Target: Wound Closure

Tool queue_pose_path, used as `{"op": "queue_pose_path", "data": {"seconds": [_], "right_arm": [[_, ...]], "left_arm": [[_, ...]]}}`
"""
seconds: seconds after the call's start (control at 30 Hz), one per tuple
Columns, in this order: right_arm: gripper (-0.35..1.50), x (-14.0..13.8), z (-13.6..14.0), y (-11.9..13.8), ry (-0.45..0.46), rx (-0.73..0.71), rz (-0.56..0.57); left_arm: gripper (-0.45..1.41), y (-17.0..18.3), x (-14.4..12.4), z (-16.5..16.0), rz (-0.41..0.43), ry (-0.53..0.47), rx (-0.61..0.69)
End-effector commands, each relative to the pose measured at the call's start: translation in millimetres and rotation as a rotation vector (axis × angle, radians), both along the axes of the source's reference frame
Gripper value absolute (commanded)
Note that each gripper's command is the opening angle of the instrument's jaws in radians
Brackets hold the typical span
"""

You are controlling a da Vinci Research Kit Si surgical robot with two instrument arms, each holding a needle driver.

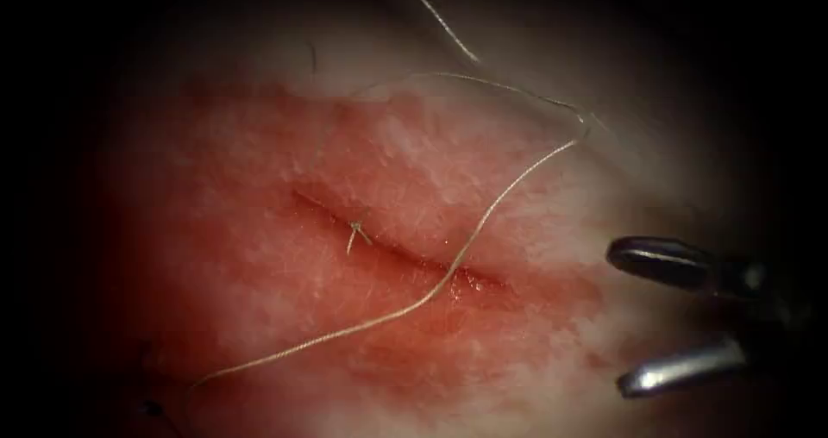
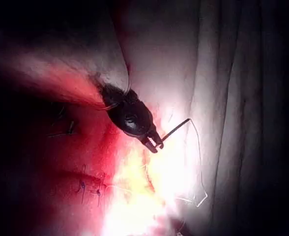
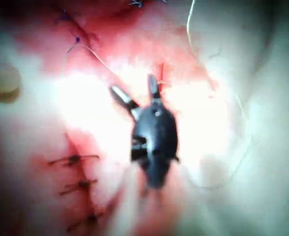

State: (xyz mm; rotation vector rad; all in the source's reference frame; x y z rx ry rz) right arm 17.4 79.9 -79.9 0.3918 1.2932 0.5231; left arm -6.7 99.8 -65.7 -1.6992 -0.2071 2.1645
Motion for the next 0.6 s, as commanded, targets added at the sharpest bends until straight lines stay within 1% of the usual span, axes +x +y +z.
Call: {"op": "queue_pose_path", "data": {"seconds": [0.03,0.07,0.1,0.13,0.17,0.2,0.23,0.3,0.33,0.4,0.47,0.53,0.57,0.6], "right_arm": [[1.09,1.0,2.2,0.1,-0.031,-0.01,0.014],[1.01,1.2,4.0,0.5,-0.073,0.018,0.048],[0.94,1.2,5.1,0.9,-0.098,0.079,0.08],[0.88,1.2,6.9,1.6,-0.128,0.161,0.121],[0.84,1.2,8.1,1.9,-0.136,0.218,0.149],[0.84,1.2,8.1,1.9,-0.136,0.218,0.149],[0.84,1.0,9.7,2.4,-0.138,0.314,0.198],[0.84,1.1,12.3,2.7,-0.13,0.451,0.265],[0.84,1.1,12.3,2.7,-0.13,0.451,0.265],[0.86,1.7,14.4,2.4,-0.107,0.515,0.305],[0.88,2.3,15.3,2.0,-0.088,0.537,0.307],[0.89,3.0,15.2,1.8,-0.059,0.542,0.286],[0.89,3.0,15.2,1.8,-0.059,0.542,0.286],[0.89,3.9,13.9,2.0,-0.011,0.553,0.278]], "left_arm": [[-0.35,-0.3,-0.6,0.7,0.001,-0.001,0.0],[-0.35,-0.4,-0.6,0.7,0.001,-0.003,0.0],[-0.35,-0.4,-0.7,0.8,0.001,-0.002,-0.001],[-0.35,-0.5,-0.8,0.8,0.003,-0.006,-0.001],[-0.35,-0.5,-0.9,0.8,0.002,-0.005,-0.001],[-0.35,-0.5,-0.9,0.8,0.002,-0.005,-0.001],[-0.35,-0.6,-1.0,0.8,0.003,-0.007,-0.002],[-0.35,-0.6,-1.1,0.8,0.004,-0.008,-0.002],[-0.35,-0.6,-1.1,0.8,0.004,-0.008,-0.002],[-0.35,-0.7,-1.3,0.9,0.005,-0.012,-0.002],[-0.35,-0.8,-1.5,0.9,0.006,-0.013,-0.003],[-0.35,-0.8,-1.7,1.0,0.006,-0.014,-0.004],[-0.35,-0.8,-1.7,1.0,0.006,-0.014,-0.004],[-0.35,-0.9,-1.7,1.0,0.007,-0.016,-0.004]]}}
